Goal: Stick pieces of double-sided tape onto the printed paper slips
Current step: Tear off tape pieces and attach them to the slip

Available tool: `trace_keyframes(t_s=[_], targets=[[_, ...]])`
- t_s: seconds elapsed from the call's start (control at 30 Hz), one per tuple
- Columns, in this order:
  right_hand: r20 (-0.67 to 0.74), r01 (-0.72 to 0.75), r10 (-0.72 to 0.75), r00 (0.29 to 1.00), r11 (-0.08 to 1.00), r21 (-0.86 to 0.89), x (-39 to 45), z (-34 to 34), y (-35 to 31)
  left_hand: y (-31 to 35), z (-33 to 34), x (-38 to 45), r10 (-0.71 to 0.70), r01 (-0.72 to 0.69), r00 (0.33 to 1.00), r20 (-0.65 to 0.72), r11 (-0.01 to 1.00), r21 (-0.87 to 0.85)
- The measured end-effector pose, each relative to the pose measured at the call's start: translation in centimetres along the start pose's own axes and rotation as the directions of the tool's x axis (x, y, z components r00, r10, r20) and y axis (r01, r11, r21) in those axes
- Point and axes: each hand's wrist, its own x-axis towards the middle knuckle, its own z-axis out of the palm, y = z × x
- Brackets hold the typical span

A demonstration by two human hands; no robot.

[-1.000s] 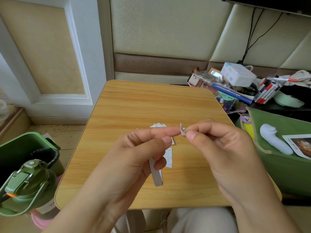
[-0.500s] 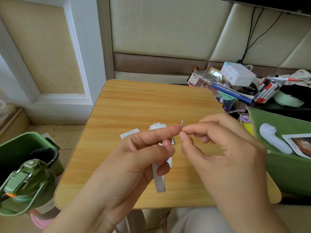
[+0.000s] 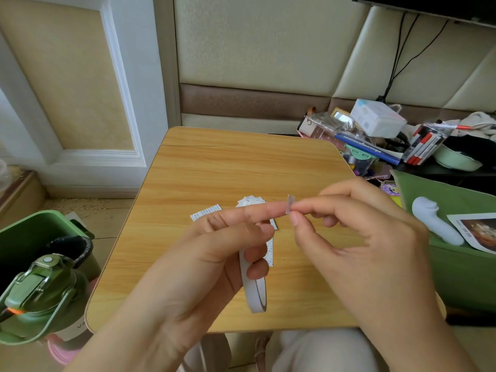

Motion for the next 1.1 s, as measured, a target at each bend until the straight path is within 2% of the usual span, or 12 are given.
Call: trace_keyframes(t_s=[0.2,0.4,0.7,1.0,1.1], targets=[[-0.027,-0.002,0.0,1.0,0.998,-0.069,-0.14,0.57,-0.01,0.0,0.33,-0.32,0.08,-0.068,0.993,-0.083,0.988,0.139],[-0.021,-0.031,0.03,0.999,0.999,-0.043,-0.06,0.65,-0.22,-0.03,0.56,-0.4,0.161,-0.131,0.982,-0.099,0.958,0.255],[0.042,-0.119,0.115,0.992,0.986,0.118,0.29,0.31,-0.24,0.25,0.54,-0.33,0.148,-0.127,0.986,-0.074,0.964,0.235],[0.028,-0.107,0.105,0.994,0.991,0.082,0.27,0.39,-0.44,0.15,0.46,-0.37,0.162,-0.142,0.985,-0.057,0.955,0.261],[0.048,-0.125,0.119,0.992,0.98,0.156,0.38,0.41,-0.32,0.2,0.33,-0.4,0.166,-0.149,0.985,-0.048,0.957,0.25]])
